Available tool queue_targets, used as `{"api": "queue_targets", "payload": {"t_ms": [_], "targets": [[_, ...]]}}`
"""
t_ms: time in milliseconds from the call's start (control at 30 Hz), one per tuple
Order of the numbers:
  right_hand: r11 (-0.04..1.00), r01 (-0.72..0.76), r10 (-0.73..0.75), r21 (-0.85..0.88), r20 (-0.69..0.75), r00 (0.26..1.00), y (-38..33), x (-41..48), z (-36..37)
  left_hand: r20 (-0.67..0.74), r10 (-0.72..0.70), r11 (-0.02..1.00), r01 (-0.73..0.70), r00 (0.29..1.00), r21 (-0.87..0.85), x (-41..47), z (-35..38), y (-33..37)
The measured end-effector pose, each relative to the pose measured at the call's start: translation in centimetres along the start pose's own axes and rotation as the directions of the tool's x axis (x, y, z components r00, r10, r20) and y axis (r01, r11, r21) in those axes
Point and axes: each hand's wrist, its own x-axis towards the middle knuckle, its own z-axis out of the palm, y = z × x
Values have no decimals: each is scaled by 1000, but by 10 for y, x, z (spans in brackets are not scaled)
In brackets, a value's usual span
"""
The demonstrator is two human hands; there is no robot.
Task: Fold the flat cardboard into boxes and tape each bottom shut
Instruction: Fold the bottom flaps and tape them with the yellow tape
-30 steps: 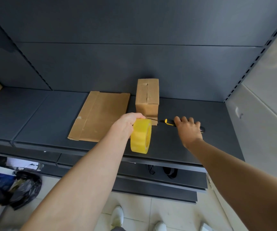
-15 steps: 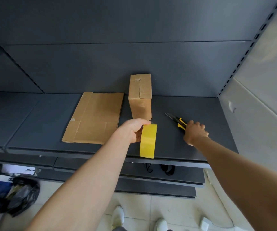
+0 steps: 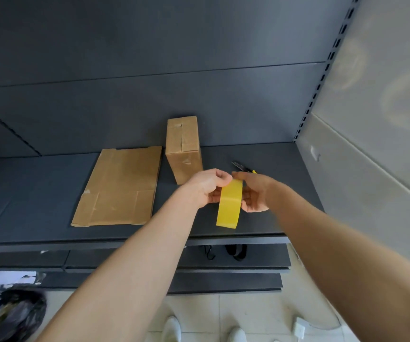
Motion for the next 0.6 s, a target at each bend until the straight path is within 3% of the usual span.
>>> {"api": "queue_targets", "payload": {"t_ms": [167,300,467,600], "targets": [[974,53,-16,222,-166,986,-11,0,-7,28,55,998,-55,998,11,-5,11,5],[933,92,8,348,-275,962,-16,0,-5,-44,79,997,-79,996,15,-4,18,8],[907,173,-23,385,-364,931,-15,-2,4,-240,107,994,-106,965,16,-4,28,-2],[905,251,-81,344,-440,894,-13,-8,8,-325,80,991,-111,942,-78,-4,33,-9]]}}
